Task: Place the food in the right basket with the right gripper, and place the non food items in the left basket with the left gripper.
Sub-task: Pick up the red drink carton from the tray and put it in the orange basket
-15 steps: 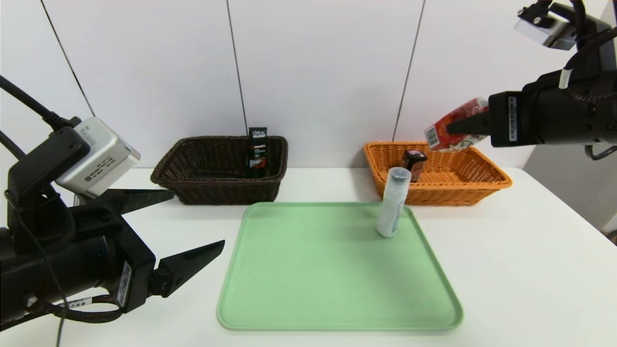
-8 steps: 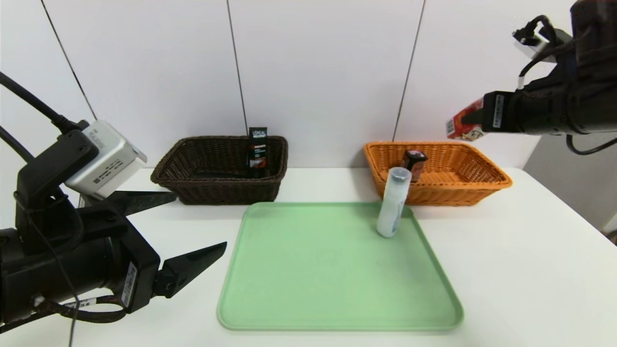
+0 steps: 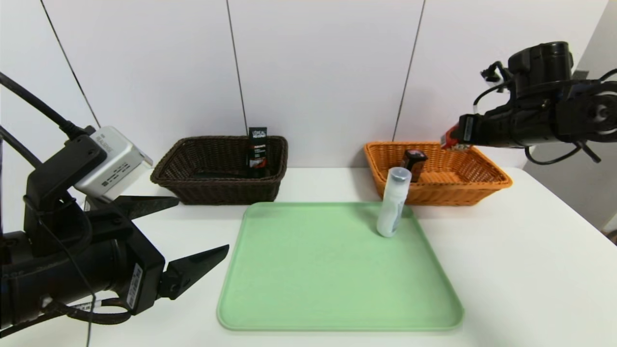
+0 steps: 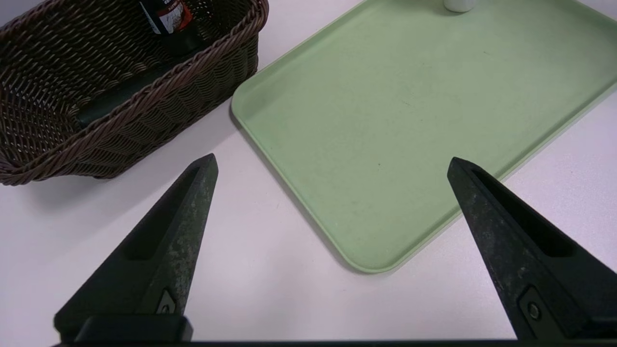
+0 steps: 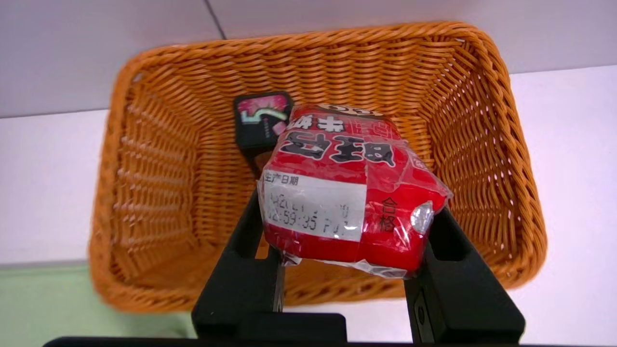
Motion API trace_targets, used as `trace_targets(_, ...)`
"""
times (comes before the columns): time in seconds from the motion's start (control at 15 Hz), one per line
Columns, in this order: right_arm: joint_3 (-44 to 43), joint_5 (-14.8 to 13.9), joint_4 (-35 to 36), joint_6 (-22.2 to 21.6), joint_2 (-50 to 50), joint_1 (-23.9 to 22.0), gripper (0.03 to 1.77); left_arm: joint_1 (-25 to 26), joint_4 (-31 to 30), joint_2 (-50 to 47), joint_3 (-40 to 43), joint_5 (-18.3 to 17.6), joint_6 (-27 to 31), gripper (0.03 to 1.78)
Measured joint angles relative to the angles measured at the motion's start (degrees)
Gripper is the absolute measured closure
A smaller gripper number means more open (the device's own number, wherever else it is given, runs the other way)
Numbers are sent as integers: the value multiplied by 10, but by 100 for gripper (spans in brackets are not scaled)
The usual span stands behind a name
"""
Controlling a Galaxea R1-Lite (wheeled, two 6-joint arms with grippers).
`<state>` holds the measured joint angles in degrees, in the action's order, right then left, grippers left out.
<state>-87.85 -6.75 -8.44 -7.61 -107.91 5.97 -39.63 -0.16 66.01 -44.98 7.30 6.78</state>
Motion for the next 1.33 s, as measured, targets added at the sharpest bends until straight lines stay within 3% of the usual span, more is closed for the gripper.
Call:
trace_targets(0.73, -122, -2, -10, 6, -163, -20, 114, 0, 0, 8, 7, 2, -1, 12)
trace_targets(1.07, -124, -1, -12, 7, -168, -25, 68, 0, 0, 10, 7, 2, -11, 12)
trace_targets(1.33, -126, 8, -46, 6, -151, -25, 44, 0, -2, 10, 6, 2, -11, 12)
